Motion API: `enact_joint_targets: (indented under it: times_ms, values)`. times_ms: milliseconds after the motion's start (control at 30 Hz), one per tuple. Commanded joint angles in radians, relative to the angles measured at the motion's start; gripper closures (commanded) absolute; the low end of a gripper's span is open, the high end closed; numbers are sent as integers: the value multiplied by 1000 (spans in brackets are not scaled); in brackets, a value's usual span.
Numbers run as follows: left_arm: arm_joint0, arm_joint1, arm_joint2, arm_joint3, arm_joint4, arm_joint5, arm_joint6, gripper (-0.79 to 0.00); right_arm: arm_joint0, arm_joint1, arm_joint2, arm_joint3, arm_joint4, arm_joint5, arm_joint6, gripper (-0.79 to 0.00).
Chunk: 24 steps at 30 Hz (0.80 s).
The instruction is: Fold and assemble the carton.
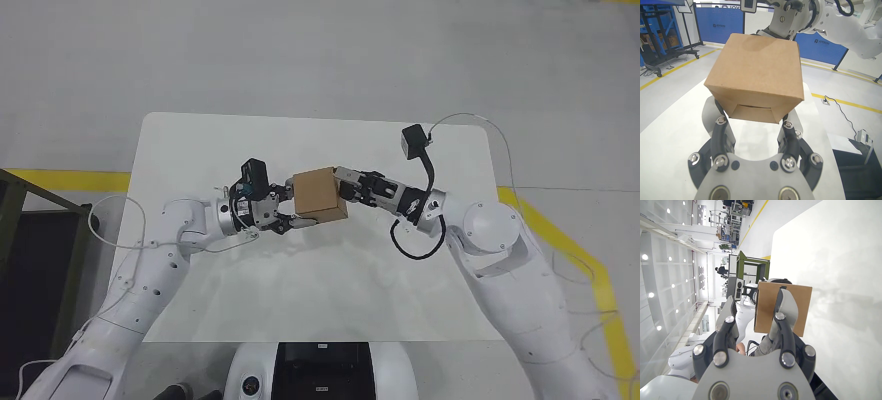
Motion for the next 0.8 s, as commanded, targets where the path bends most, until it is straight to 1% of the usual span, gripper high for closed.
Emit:
enact_joint_targets:
  times_ms: [0,200,400,433,467,533,633,767]
  values:
    - [-1,0,1,0,-2,0,-1,-200,2,-1,-2,2,2,0,-1,-385]
    - [0,1,-5,4,-5,0,5,-209,-4,2,21,4,6,-4,-20,-391]
    - [-1,1,-4,23,-5,1,5,-212,-40,9,78,3,16,-19,-64,-453]
    - [-4,0,-2,28,-4,1,4,-212,-46,9,88,4,20,-26,-72,-477]
    - [-7,-1,2,38,-2,5,2,-209,-53,10,98,6,22,-34,-81,-533]
    - [-19,-5,20,66,14,17,-8,-222,-67,12,115,9,30,-63,-95,-603]
    - [-49,-14,56,89,87,53,-14,-228,-88,12,131,19,47,-112,-109,-782]
    - [-80,-27,117,127,217,109,19,-234,-107,11,137,39,70,-162,-120,-785]
